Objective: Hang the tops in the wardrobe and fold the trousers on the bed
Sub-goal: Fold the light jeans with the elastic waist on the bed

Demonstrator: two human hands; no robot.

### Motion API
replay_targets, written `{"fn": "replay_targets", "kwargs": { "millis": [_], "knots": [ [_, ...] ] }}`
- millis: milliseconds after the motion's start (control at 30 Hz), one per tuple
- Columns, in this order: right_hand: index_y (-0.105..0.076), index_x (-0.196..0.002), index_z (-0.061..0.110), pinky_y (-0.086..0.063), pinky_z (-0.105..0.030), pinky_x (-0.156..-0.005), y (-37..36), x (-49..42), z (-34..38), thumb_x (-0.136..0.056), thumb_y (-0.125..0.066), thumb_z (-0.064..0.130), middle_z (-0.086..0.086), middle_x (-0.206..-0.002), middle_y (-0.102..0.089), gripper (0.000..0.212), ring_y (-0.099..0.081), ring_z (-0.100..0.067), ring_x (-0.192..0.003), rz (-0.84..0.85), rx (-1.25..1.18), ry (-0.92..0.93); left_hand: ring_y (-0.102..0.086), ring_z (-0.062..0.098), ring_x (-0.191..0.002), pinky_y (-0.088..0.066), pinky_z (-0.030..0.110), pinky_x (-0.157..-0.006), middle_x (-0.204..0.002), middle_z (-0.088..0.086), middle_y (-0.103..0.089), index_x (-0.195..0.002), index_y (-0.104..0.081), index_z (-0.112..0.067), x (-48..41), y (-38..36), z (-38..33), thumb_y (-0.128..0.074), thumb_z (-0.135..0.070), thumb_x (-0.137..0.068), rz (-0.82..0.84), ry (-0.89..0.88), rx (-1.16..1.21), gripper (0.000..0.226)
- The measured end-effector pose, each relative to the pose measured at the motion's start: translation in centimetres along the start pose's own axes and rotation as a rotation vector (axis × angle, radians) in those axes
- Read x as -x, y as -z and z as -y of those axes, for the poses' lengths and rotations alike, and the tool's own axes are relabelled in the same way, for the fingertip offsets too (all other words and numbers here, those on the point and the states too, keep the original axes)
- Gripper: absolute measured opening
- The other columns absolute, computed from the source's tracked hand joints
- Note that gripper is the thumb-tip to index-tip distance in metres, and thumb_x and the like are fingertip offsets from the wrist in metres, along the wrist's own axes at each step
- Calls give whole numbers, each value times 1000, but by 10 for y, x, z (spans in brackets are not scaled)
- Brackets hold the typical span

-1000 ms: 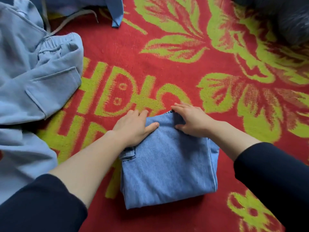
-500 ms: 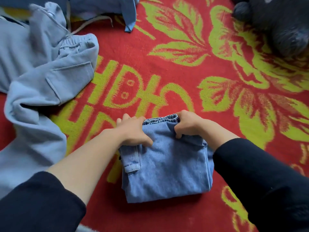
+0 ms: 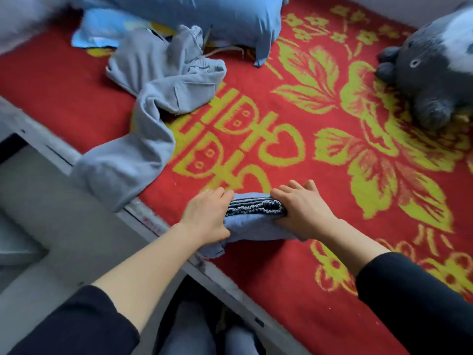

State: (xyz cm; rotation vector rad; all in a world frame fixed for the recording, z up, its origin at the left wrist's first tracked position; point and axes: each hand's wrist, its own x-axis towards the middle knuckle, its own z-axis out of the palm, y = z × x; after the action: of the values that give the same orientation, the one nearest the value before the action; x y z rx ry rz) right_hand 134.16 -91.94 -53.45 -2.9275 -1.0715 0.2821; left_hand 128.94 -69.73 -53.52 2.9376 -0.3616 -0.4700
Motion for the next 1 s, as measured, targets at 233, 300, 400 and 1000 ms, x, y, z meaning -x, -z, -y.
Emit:
{"fn": "replay_targets", "kwargs": {
  "millis": [233,300,400,1000],
  "knots": [
    [-56,-106,27,-28,-41,-87,87,2,117,-81,-58,47,9,-104,-62,33,-45,-20,-107,96,24,255,-55,25,-97,-30,31,-64,-103,2,-53,-105,-45,-17,155,69,21,-64,-27,-69,-55,269,-40,43],
    [-54,-102,26,-29,-42,-90,101,-4,159,-80,-57,44,9,-104,-63,28,-43,-19,-108,98,63,352,-56,25,-97,-35,32,-65,-103,1,-53,-106,-45,-18,199,74,38,-65,-28,-67,-68,359,-20,44],
    [-54,-104,25,-28,-45,-97,117,-13,226,-79,-57,44,7,-108,-63,32,-42,-21,-113,118,131,506,-56,25,-96,-43,35,-70,-101,0,-53,-105,-46,-20,267,71,63,-66,-29,-64,-91,487,14,46],
    [-54,-99,25,-28,-38,-89,118,-32,704,-85,-54,42,5,-101,-64,22,-42,-18,-105,98,266,969,-56,23,-102,-40,30,-71,-111,-4,-55,-112,-45,-21,671,17,253,-64,-29,-66,-196,995,191,50]
  ]
}}
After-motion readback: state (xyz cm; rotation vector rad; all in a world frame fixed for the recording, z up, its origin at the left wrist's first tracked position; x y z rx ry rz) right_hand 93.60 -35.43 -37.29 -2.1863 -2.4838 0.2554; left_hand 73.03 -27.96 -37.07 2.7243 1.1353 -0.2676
